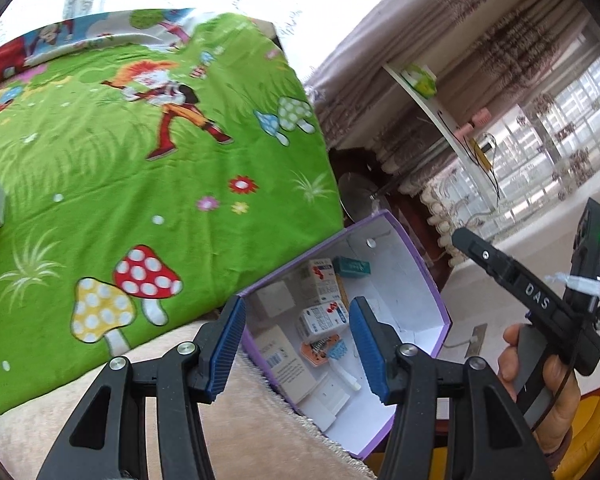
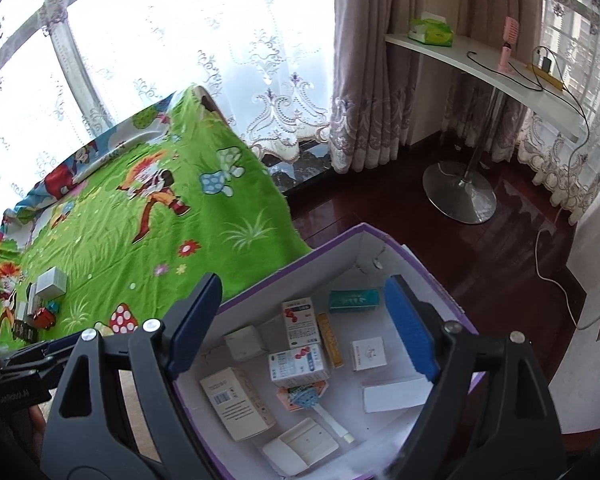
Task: Organize rigid objects
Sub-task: 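Move both grippers back to the remaining items on the bed, then approach the black DORMI box with the left gripper while the right gripper approaches the red toy car, then grasp the black DORMI box with the left gripper while the right gripper grasps the red-and-blue toy car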
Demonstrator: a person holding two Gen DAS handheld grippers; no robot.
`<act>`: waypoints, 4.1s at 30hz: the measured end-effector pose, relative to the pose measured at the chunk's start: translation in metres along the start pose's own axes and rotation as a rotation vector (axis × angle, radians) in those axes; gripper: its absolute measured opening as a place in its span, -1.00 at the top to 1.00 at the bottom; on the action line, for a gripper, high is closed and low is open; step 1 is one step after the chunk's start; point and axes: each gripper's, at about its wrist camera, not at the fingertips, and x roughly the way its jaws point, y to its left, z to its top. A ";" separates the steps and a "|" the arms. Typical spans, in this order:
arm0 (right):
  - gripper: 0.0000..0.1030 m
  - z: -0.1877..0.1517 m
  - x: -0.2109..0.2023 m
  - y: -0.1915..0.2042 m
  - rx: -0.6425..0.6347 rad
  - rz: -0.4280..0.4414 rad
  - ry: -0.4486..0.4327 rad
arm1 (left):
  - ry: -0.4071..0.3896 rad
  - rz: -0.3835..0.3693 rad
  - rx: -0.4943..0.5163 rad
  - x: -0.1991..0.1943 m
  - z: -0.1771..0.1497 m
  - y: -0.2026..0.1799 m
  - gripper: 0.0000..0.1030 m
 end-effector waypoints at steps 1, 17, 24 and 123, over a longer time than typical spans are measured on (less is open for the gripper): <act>-0.66 0.000 -0.001 0.004 -0.006 0.007 0.001 | -0.006 0.002 -0.007 -0.002 0.001 0.004 -0.07; -0.66 -0.008 -0.001 0.095 -0.148 0.149 0.040 | -0.119 0.118 -0.147 -0.057 -0.002 0.094 -0.07; -0.66 -0.017 0.004 0.141 -0.216 0.209 0.079 | -0.143 0.187 -0.197 -0.081 -0.011 0.141 -0.07; -0.66 -0.163 0.079 0.425 -0.839 0.350 0.487 | -0.245 0.408 -0.480 -0.173 -0.056 0.344 -0.33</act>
